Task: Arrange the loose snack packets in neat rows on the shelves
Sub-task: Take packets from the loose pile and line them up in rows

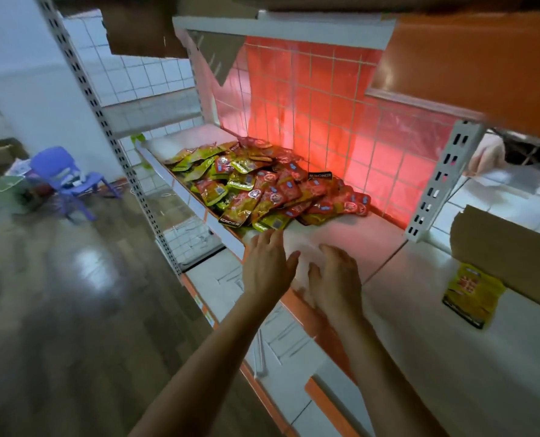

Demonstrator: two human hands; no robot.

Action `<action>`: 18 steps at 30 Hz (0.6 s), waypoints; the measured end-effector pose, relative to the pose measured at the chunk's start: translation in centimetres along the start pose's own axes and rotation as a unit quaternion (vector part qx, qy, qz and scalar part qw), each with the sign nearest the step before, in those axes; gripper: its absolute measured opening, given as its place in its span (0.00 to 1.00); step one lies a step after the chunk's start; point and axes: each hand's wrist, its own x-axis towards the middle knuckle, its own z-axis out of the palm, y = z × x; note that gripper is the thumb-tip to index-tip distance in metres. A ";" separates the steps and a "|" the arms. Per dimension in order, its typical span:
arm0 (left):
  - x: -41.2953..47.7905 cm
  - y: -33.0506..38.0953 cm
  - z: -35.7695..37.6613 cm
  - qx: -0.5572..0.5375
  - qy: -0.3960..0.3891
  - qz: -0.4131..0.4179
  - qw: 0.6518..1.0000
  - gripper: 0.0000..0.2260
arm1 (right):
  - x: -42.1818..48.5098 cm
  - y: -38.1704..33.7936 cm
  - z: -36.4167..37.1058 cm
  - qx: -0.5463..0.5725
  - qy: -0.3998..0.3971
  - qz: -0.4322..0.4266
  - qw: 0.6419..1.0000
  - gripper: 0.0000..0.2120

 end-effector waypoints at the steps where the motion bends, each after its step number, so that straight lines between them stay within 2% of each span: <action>1: 0.7 -0.5 0.0 0.002 0.000 -0.008 1.000 0.25 | 0.8 -0.2 0.4 0.006 -0.006 0.000 1.000 0.19; 9: 8.0 -5.6 -0.4 0.010 0.007 -0.048 0.999 0.16 | 6.8 -4.0 4.7 0.044 -0.017 -0.021 0.999 0.11; 15: 12.9 -8.8 -0.4 0.064 -0.041 -0.037 0.996 0.23 | 10.7 -6.6 8.2 0.036 0.007 0.031 0.999 0.09; 18: 14.3 -9.8 -0.2 0.086 -0.042 -0.022 0.995 0.23 | 11.9 -7.7 9.8 -0.003 0.034 0.063 0.997 0.12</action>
